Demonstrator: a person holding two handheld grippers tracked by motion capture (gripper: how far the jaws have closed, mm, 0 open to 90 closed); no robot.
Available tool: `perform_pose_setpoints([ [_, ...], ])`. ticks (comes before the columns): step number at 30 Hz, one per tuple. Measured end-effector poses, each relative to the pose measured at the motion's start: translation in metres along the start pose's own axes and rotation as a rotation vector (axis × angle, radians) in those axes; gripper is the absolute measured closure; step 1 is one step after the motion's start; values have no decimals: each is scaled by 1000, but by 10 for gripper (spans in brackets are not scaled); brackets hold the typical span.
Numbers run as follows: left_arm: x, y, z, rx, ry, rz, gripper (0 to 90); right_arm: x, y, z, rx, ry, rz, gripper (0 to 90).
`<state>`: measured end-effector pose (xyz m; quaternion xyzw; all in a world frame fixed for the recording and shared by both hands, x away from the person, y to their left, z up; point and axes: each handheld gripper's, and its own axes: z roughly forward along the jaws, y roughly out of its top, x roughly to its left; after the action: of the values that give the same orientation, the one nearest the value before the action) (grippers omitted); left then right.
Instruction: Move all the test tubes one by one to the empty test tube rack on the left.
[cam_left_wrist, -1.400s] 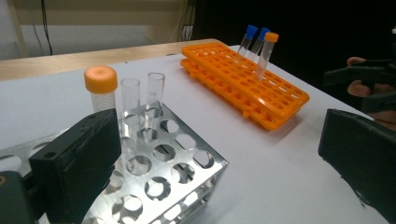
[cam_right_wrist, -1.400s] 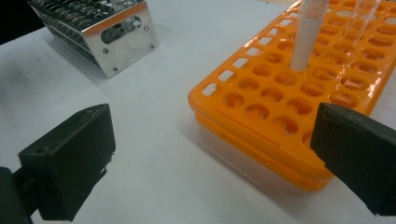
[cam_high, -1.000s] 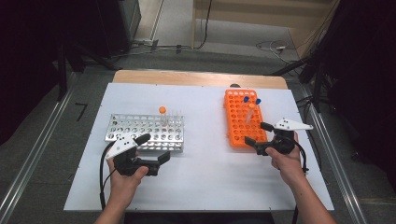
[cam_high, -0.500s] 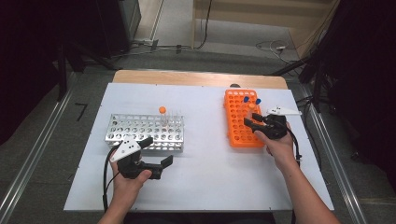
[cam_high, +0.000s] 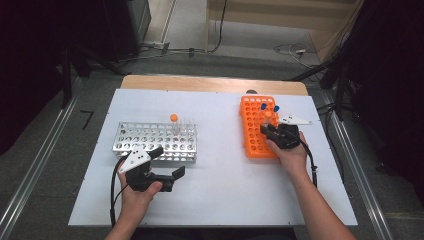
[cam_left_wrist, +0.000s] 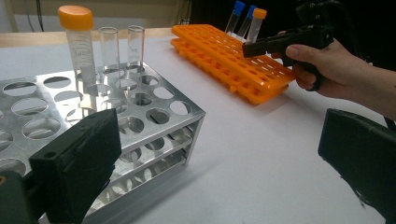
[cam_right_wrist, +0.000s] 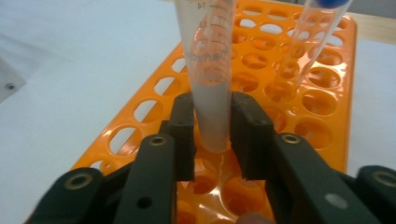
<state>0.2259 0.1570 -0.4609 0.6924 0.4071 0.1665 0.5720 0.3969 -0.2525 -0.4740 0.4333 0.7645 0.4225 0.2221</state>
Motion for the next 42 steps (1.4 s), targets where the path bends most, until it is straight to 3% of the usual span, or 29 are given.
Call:
perform_pose_setpoints([
  [5,-2,-1,3,12,-10,6,0,3,-2,0,-12,-33,-17,731],
  [8,-2,-1,3,11,-14,10,0,1,-2,-3,-19,-23,7,732],
  [14,-3,-1,3,15,-10,14,0,0,4,-20,-93,-8,11,733],
  [25,-11,2,9,10,-42,8,0,18,6,-60,-170,128,-1,732],
  [34,-18,4,11,10,-47,38,0,48,-13,-79,-137,212,-46,731],
  [42,-27,3,13,29,-42,86,0,73,-28,-84,-119,271,-86,730],
])
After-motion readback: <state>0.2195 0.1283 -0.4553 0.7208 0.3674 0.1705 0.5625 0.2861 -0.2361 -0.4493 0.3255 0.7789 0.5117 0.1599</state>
